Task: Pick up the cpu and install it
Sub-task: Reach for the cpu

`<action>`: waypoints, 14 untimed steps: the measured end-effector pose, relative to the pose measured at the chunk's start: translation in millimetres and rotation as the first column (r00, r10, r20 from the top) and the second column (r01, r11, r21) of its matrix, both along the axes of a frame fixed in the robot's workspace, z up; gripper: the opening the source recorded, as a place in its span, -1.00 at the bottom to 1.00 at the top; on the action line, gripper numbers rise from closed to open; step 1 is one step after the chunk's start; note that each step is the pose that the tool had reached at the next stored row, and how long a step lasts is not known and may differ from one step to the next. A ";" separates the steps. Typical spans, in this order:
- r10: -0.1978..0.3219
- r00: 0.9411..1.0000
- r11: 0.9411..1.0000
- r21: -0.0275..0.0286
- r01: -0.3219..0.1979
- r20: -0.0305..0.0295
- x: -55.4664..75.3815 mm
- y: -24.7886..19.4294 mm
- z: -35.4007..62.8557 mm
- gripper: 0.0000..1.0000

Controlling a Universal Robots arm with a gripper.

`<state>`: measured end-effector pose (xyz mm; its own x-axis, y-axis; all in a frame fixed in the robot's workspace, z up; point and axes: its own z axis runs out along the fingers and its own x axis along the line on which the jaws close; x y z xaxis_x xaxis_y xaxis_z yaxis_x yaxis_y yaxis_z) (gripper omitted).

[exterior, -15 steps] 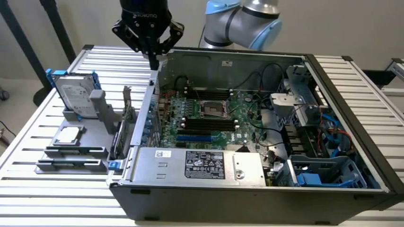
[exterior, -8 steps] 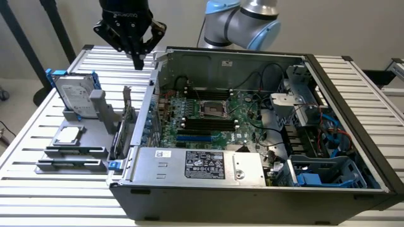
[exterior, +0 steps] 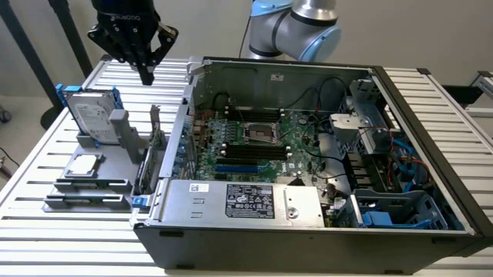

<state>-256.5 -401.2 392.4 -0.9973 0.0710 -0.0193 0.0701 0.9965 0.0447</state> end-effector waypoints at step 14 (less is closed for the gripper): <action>0.000 1.000 1.000 -0.008 0.000 0.000 -63.7 -1.3 -0.1 -0.79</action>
